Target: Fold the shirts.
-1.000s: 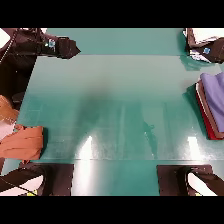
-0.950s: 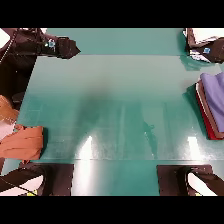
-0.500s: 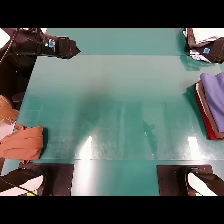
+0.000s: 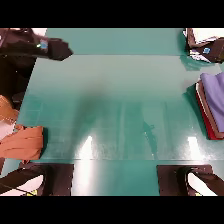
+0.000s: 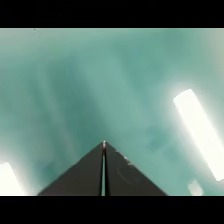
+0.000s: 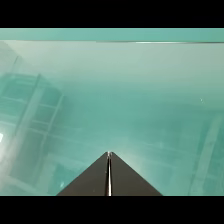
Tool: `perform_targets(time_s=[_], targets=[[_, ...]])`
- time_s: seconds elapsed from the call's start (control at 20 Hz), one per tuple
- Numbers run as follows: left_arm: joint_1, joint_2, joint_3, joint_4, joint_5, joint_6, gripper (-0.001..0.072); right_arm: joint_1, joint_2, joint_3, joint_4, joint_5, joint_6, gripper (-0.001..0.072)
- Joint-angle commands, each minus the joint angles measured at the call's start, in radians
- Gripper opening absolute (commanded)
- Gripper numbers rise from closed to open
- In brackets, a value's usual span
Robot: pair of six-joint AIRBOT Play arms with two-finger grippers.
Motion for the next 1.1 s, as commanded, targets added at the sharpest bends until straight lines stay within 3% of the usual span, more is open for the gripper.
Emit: perform_targets(time_s=[0.0, 0.2, 0.25, 0.3, 0.35, 0.65, 0.9, 0.95, 1.0, 1.05], targets=[[0.072, 0.146, -0.099, 0.250, -0.189, -0.015, 0.0025, 0.001, 0.000, 0.001, 0.000, 0.002, 0.000, 0.0019], [0.206, 0.394, -0.431, 0.411, -0.299, -0.061, 0.0029, 0.001, 0.000, 0.001, 0.000, 0.000, 0.000, 0.0019], [0.238, 0.431, -0.510, 0.439, -0.327, -0.061, 0.0186, 0.001, 0.000, 0.001, 0.000, 0.000, 0.000, 0.0019], [0.269, 0.463, -0.595, 0.467, -0.344, -0.063, 0.0530, 0.001, 0.000, 0.001, 0.000, 0.000, 0.000, 0.0019], [0.295, 0.480, -0.667, 0.487, -0.344, -0.078, 0.0616, 0.001, 0.000, 0.001, 0.000, 0.000, 0.000, 0.0019], [0.360, 0.485, -0.999, 0.524, -0.289, -0.090, 0.0600, 0.001, 0.000, 0.001, -0.001, -0.002, 0.000, 0.0019], [0.360, 0.485, -1.043, 0.528, -0.227, -0.186, 0.0597, 0.001, 0.000, 0.001, -0.001, -0.002, 0.000, 0.0019], [0.360, 0.485, -1.040, 0.528, -0.230, -0.191, 0.0463, 0.001, 0.000, 0.001, 0.000, -0.002, 0.000, 0.0019], [0.360, 0.485, -1.029, 0.528, -0.230, -0.188, 0.0134, 0.001, 0.000, 0.001, 0.000, -0.002, 0.000, 0.0019], [0.360, 0.485, -1.010, 0.528, -0.228, -0.181, 0.0046, 0.001, 0.000, 0.001, 0.000, -0.004, 0.000, 0.0019]])
